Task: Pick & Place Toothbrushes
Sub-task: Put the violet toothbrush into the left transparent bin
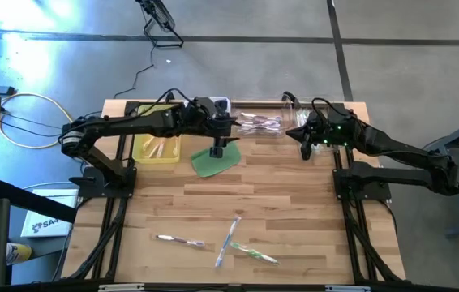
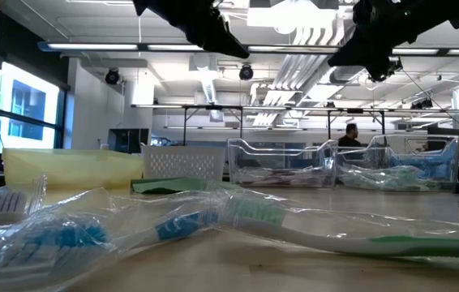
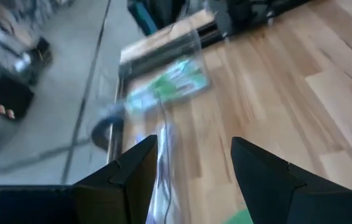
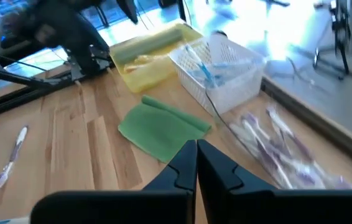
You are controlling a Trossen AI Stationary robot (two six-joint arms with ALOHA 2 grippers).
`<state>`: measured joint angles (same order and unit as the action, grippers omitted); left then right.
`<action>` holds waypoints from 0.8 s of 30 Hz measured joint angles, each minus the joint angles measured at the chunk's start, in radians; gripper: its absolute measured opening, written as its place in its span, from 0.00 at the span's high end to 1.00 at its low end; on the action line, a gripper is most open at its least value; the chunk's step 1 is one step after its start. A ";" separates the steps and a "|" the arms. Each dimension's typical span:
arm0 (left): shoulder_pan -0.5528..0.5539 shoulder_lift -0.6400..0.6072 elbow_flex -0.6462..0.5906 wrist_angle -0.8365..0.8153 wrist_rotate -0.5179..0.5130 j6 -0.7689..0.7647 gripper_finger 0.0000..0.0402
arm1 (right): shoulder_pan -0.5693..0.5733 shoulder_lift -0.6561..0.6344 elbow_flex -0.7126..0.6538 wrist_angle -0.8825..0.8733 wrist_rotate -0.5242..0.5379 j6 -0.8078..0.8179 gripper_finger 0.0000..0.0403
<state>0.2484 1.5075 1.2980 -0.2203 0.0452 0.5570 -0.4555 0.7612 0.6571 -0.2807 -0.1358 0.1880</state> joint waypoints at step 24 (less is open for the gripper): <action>-0.173 -0.392 -0.572 0.571 -0.041 0.198 0.51 | 0.244 -0.253 -0.363 0.615 0.098 -0.032 0.99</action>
<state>0.0753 1.1155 0.7259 0.3505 0.0040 0.7553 -0.2114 0.5080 0.2946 0.3345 -0.0379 0.1561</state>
